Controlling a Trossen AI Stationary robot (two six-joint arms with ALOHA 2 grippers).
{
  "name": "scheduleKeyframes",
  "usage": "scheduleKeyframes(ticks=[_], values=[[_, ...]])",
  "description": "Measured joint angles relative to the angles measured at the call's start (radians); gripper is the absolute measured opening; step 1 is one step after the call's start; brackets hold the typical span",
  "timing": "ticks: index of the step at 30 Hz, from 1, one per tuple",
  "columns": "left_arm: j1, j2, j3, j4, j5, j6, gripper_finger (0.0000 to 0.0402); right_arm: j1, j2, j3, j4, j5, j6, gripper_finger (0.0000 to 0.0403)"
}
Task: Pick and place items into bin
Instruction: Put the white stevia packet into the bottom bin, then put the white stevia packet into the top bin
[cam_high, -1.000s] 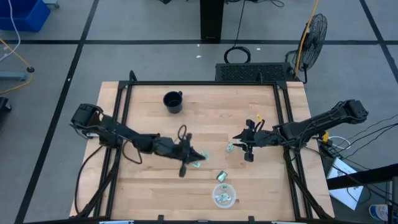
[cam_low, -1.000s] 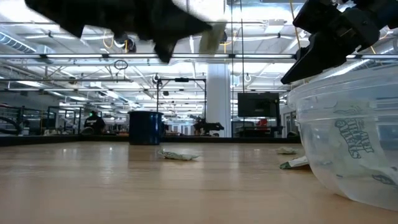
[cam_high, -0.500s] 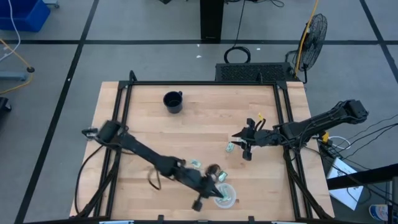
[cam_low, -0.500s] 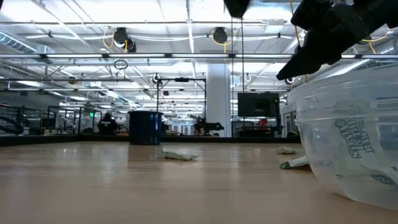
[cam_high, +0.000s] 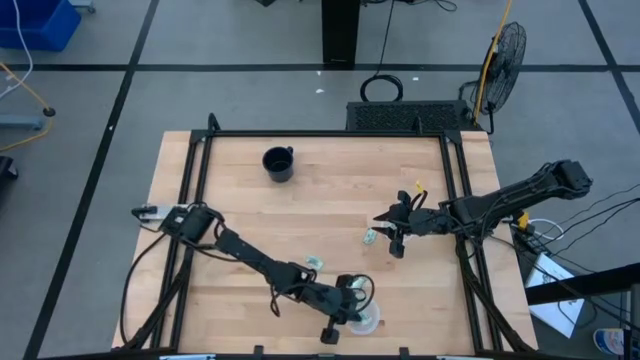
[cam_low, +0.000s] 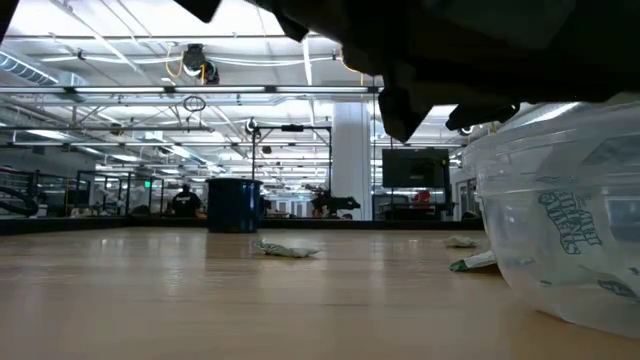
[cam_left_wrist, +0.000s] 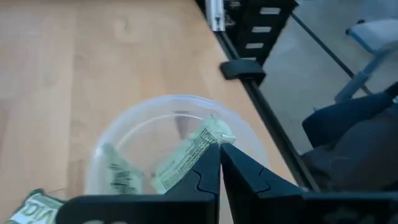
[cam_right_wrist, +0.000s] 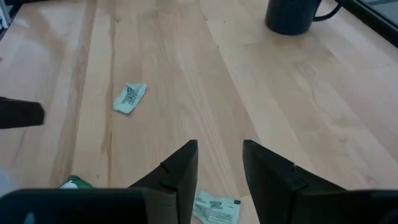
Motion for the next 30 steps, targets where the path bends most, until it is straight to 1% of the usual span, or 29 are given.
scheduleKeyframes(ticks=[10,12,15,19,21,24,27,30], values=[[0.002,-0.001,0.000,-0.020,0.021,0.002,0.0059,0.000,0.000,0.000,0.000,-0.002,0.000,0.0118],[0.003,-0.009,0.000,-0.030,0.021,0.026,0.0066,-0.001,0.000,0.000,0.000,-0.033,-0.009,0.0118],[0.005,-0.060,-0.002,-0.089,0.021,0.091,0.0071,-0.001,0.001,0.000,0.000,-0.107,-0.034,0.0118],[0.014,-0.187,-0.001,-0.257,0.019,0.188,0.0071,0.000,0.031,0.000,0.001,-0.126,-0.056,0.0119],[0.023,-0.263,-0.001,-0.367,-0.010,0.243,0.0071,0.000,0.070,0.000,0.003,-0.126,-0.086,0.0121],[0.037,-0.376,-0.001,-0.484,-0.103,0.314,0.0071,0.000,0.148,0.000,0.006,-0.126,-0.140,0.0121],[0.053,-0.480,-0.001,-0.566,-0.206,0.331,0.0072,0.000,0.224,0.007,0.010,-0.122,-0.161,0.0121],[0.069,-0.560,0.000,-0.626,-0.277,0.329,0.0072,-0.001,0.288,0.022,0.009,-0.095,-0.162,0.0121]])
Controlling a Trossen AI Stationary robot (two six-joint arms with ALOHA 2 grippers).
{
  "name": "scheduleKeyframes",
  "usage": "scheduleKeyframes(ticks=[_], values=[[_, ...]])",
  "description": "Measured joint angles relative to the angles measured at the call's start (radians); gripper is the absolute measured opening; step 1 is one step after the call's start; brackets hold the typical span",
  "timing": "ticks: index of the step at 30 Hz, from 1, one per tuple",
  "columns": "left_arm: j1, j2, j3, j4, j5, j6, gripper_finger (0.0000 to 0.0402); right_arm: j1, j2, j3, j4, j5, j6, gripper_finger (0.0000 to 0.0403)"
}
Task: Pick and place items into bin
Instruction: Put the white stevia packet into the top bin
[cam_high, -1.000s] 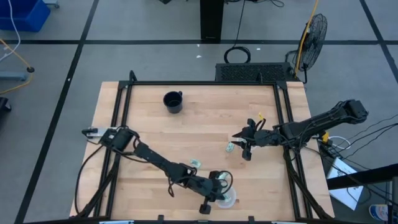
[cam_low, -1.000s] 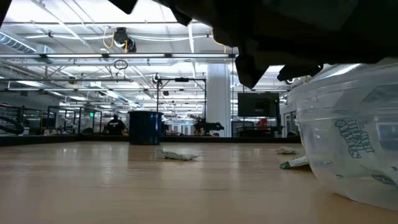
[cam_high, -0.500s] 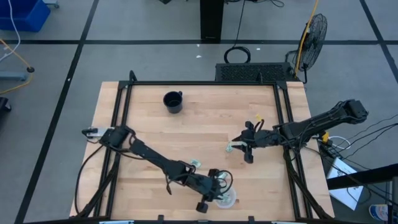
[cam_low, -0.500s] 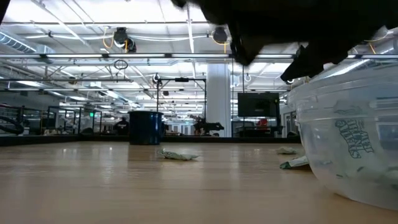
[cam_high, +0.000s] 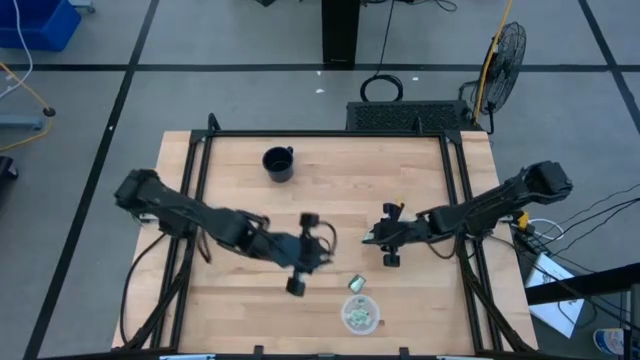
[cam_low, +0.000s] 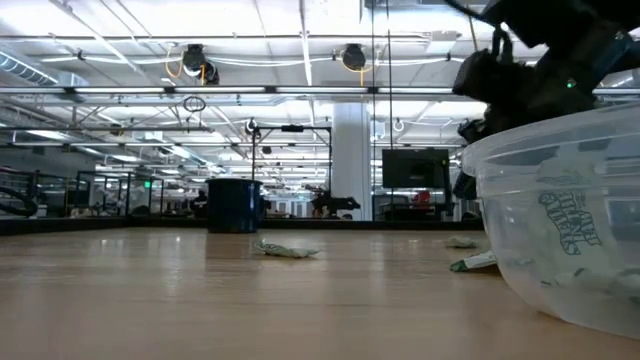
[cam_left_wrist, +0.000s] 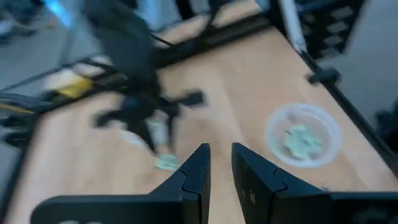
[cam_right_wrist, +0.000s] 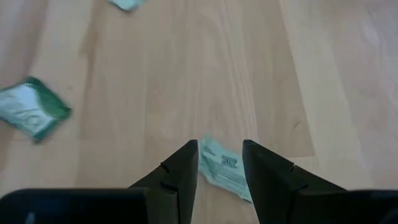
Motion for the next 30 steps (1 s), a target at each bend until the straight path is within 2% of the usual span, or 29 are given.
scheduleKeyframes(ticks=[8,15,23,26,30], values=[[0.033,-0.100,0.000,-0.059,-0.052,0.016,0.0072,0.001,0.135,0.078,0.003,-0.007,-0.002,0.0121],[0.043,-0.105,0.000,-0.122,-0.053,0.047,0.0072,0.001,0.223,0.087,-0.011,-0.008,0.013,0.0121],[0.050,-0.105,0.000,-0.160,-0.053,0.048,0.0072,-0.002,0.248,0.089,-0.046,0.021,0.001,0.0118],[0.050,-0.105,0.000,-0.160,-0.053,0.049,0.0072,-0.005,0.249,0.089,-0.053,0.020,-0.023,0.0098],[0.050,-0.105,0.000,-0.169,-0.053,0.050,0.0072,-0.010,0.249,0.089,-0.059,0.010,-0.030,0.0046]])
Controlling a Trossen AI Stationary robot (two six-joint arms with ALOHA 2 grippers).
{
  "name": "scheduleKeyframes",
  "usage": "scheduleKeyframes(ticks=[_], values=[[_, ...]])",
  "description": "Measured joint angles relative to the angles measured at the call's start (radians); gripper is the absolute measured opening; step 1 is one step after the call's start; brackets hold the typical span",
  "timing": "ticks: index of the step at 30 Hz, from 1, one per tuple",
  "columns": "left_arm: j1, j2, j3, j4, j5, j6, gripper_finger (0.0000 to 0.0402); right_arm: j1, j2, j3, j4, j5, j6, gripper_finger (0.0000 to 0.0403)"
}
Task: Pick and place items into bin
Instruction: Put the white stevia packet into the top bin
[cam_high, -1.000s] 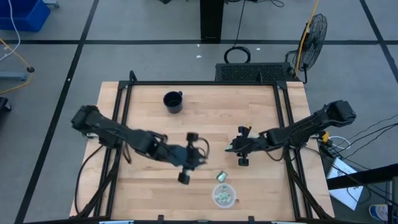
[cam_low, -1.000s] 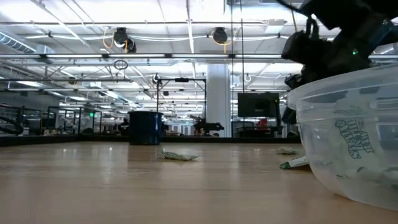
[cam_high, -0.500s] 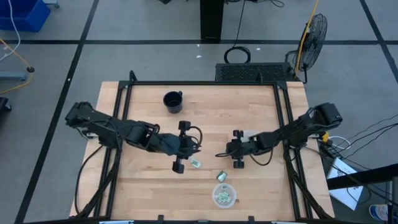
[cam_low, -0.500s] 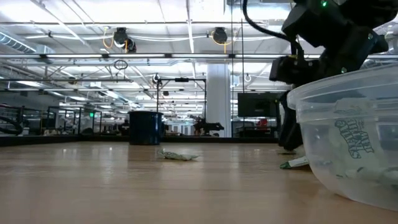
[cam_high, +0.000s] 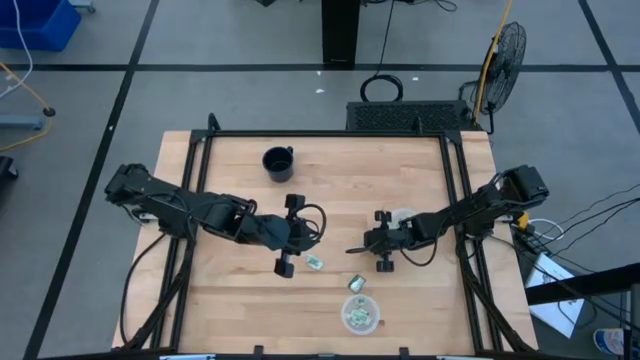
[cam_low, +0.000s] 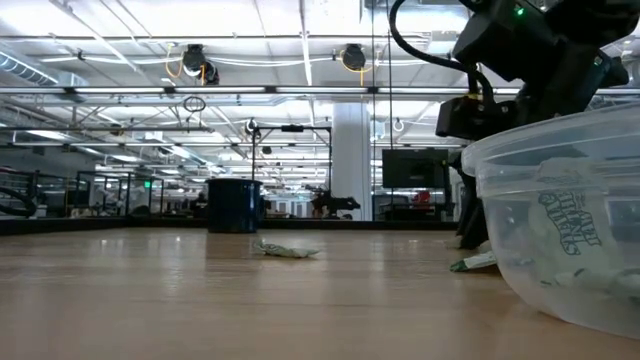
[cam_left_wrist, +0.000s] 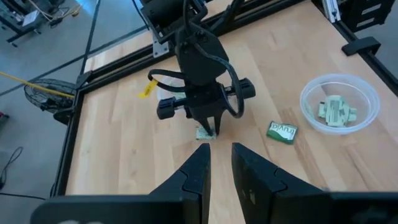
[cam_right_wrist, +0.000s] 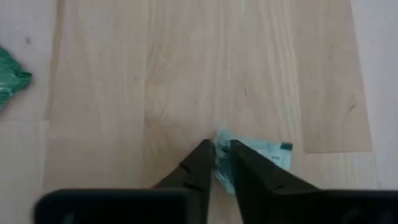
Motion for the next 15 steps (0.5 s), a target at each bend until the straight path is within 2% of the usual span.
scheduleKeyframes(ticks=[3,8,11,15], values=[[0.000,0.000,0.000,-0.013,0.000,-0.005,0.0072,-0.003,-0.002,0.000,0.000,0.007,-0.005,0.0010],[0.000,0.000,0.000,-0.027,0.000,-0.024,0.0072,0.020,-0.049,0.047,-0.067,0.012,-0.014,0.0007],[0.000,0.000,0.000,-0.028,0.000,-0.038,0.0072,0.044,-0.110,0.131,-0.203,0.033,-0.003,0.0003],[0.000,0.000,0.000,-0.034,0.000,-0.041,0.0072,0.083,-0.188,0.221,-0.420,0.132,0.039,0.0003]])
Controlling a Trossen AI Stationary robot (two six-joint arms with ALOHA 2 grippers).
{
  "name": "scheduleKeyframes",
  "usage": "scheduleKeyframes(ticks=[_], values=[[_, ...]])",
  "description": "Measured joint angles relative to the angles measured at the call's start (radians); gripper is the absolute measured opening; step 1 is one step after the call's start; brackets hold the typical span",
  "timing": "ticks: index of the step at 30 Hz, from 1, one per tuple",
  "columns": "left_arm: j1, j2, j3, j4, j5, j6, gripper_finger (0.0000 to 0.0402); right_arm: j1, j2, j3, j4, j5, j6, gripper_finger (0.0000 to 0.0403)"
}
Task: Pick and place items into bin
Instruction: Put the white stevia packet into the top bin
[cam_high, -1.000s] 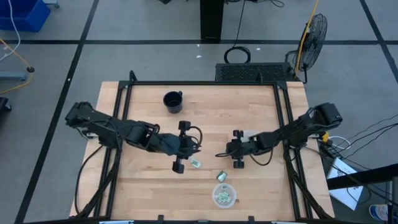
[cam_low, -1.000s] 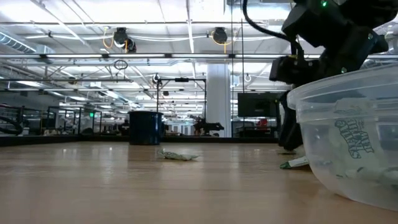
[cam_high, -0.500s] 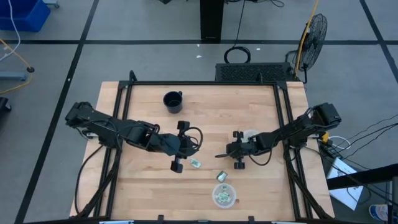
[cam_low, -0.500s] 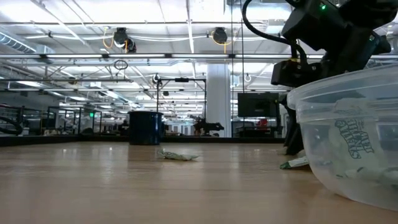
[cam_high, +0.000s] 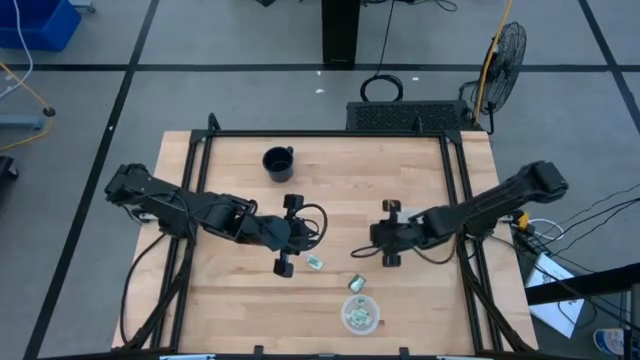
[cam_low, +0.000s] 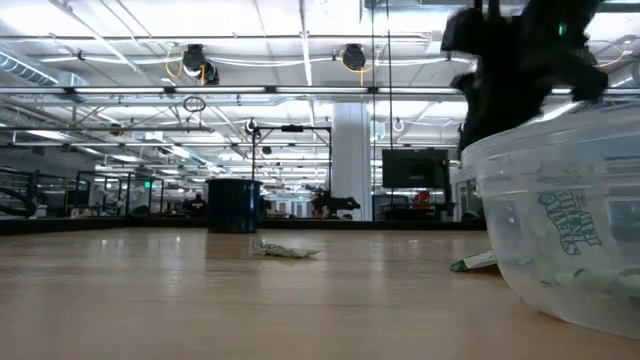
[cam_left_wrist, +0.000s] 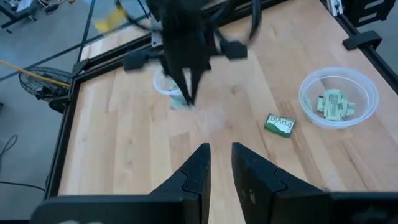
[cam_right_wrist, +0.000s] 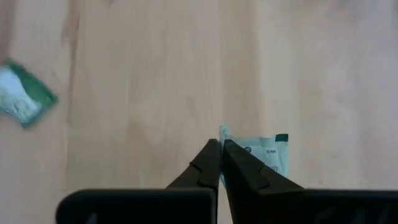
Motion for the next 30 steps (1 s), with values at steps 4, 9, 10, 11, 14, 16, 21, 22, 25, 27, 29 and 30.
scheduleKeyframes(ticks=[4,9,10,11,14,16,21,22,25,27,29,30], values=[[0.000,0.000,0.000,-0.005,0.000,-0.012,0.0072,0.011,-0.085,0.016,-0.202,-0.011,0.139,0.0002],[0.000,0.000,0.000,-0.001,0.000,-0.014,0.0072,0.008,-0.146,-0.058,-0.371,-0.018,0.318,0.0002],[0.000,0.000,0.000,0.002,0.000,-0.013,0.0072,0.008,-0.151,-0.080,-0.374,-0.026,0.334,0.0002],[0.000,0.000,0.000,0.003,0.000,-0.013,0.0072,0.006,-0.155,-0.102,-0.370,-0.047,0.338,0.0003],[0.000,0.000,0.000,0.003,0.000,-0.013,0.0072,0.004,-0.159,-0.167,-0.322,-0.114,0.341,0.0003],[0.000,0.000,0.000,0.003,0.000,-0.015,0.0072,0.005,-0.157,-0.204,-0.293,-0.123,0.337,0.0003],[0.000,0.000,0.000,0.005,0.000,-0.015,0.0072,-0.004,-0.156,-0.246,-0.236,-0.122,0.338,0.0006],[0.000,0.000,0.000,0.005,0.000,-0.015,0.0072,-0.004,-0.156,-0.247,-0.237,-0.122,0.335,0.0009],[0.000,0.000,0.000,0.004,0.000,-0.015,0.0072,-0.003,-0.156,-0.248,-0.237,-0.123,0.333,0.0026],[0.001,0.000,0.000,0.004,0.000,-0.015,0.0072,-0.003,-0.156,-0.248,-0.237,-0.123,0.333,0.0043],[0.001,0.000,0.000,0.003,0.000,-0.013,0.0072,-0.003,-0.157,-0.248,-0.237,-0.122,0.333,0.0060],[0.001,0.000,0.000,0.002,0.000,-0.009,0.0072,-0.003,-0.157,-0.248,-0.237,-0.122,0.332,0.0068]])
